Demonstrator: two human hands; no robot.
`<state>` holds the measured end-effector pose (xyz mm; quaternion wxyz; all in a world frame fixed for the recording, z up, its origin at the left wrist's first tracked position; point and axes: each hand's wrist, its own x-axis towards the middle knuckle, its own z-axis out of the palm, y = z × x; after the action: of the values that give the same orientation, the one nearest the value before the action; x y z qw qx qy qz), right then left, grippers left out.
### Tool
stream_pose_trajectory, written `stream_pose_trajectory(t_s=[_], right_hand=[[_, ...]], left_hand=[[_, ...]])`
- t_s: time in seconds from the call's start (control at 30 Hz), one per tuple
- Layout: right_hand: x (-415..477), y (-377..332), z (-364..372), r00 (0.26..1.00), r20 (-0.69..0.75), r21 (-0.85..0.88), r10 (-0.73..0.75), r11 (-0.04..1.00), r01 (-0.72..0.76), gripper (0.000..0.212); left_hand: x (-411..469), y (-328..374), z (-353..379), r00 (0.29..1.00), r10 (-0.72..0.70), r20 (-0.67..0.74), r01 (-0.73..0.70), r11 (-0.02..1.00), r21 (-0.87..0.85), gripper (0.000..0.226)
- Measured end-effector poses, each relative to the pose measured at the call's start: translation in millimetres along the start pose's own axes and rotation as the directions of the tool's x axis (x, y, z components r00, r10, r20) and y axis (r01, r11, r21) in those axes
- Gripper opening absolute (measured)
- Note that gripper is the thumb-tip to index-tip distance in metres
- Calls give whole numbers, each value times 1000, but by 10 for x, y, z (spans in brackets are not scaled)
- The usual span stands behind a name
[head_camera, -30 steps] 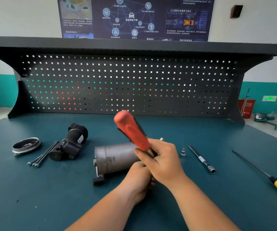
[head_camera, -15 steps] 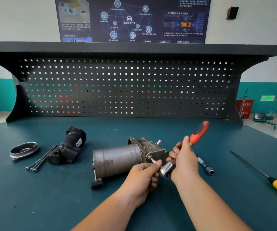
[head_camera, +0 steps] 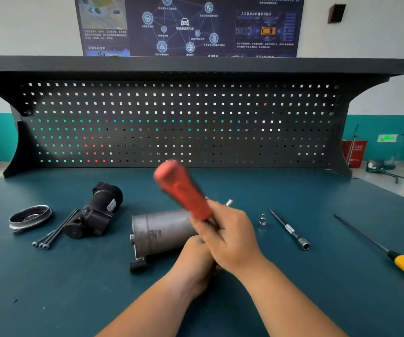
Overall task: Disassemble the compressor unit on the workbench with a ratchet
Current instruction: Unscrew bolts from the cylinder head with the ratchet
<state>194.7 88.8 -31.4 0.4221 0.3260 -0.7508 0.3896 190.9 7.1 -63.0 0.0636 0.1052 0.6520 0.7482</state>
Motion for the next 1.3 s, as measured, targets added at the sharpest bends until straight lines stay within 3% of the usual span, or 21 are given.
stream_pose_trajectory(t_s=[0.1, 0.17, 0.23, 0.3, 0.37, 0.43, 0.5, 0.57, 0.73, 0.87, 1.0, 1.1, 1.17, 1.23, 1.3], right_hand=[[-13, 15, 16, 997, 60, -42, -41, 998, 43, 33], [-25, 20, 10, 993, -10, 102, 118, 988, -116, 33], [2, 10, -15, 917, -95, 361, 387, 872, -331, 33], [44, 52, -43, 755, -163, 613, 635, 665, -426, 40], [82, 147, -95, 528, -188, 783, 828, 451, -429, 43], [90, 253, -139, 284, -103, 902, 953, 210, -377, 44], [88, 313, -149, 151, 1, 951, 989, 45, -305, 45], [86, 308, -144, 183, -40, 936, 982, 101, -338, 44], [121, 107, -82, 561, -253, 767, 788, 517, -380, 40], [51, 12, -21, 792, -245, 519, 559, 766, -379, 35], [13, -10, -6, 970, -142, 162, 198, 971, -174, 25], [3, 3, 4, 993, -76, 66, 86, 995, -81, 20], [6, 6, -3, 964, -128, 204, 235, 957, -206, 22], [34, 27, -16, 842, -188, 501, 506, 787, -360, 32], [78, 109, -53, 628, -214, 732, 748, 549, -404, 40]], left_hand=[[0, -5, 9, 999, 35, -36, -36, 999, -37, 31], [-19, 2, 12, 1000, 6, 6, -6, 998, -58, 27], [-11, -18, 7, 999, -48, 17, 49, 997, -64, 42], [11, -33, 6, 997, -81, 9, 82, 992, -95, 53], [32, -27, 31, 995, -95, 11, 95, 987, -130, 52], [33, -14, 46, 994, -112, 6, 112, 982, -151, 49], [38, -19, 51, 994, -114, 3, 113, 979, -167, 43], [29, -10, 57, 993, -117, 1, 115, 981, -158, 42], [16, 29, 6, 988, -149, -29, 145, 982, -120, 50], [17, 11, -12, 990, -140, -14, 139, 989, -57, 53], [26, -7, -24, 994, -113, -13, 113, 994, -9, 36], [15, -1, -24, 997, -80, 0, 80, 997, -6, 31], [15, -7, -16, 996, -85, -2, 85, 996, -25, 40], [25, -2, -9, 996, -94, 5, 94, 994, -49, 52], [41, -1, -7, 995, -101, 15, 102, 992, -74, 54]])
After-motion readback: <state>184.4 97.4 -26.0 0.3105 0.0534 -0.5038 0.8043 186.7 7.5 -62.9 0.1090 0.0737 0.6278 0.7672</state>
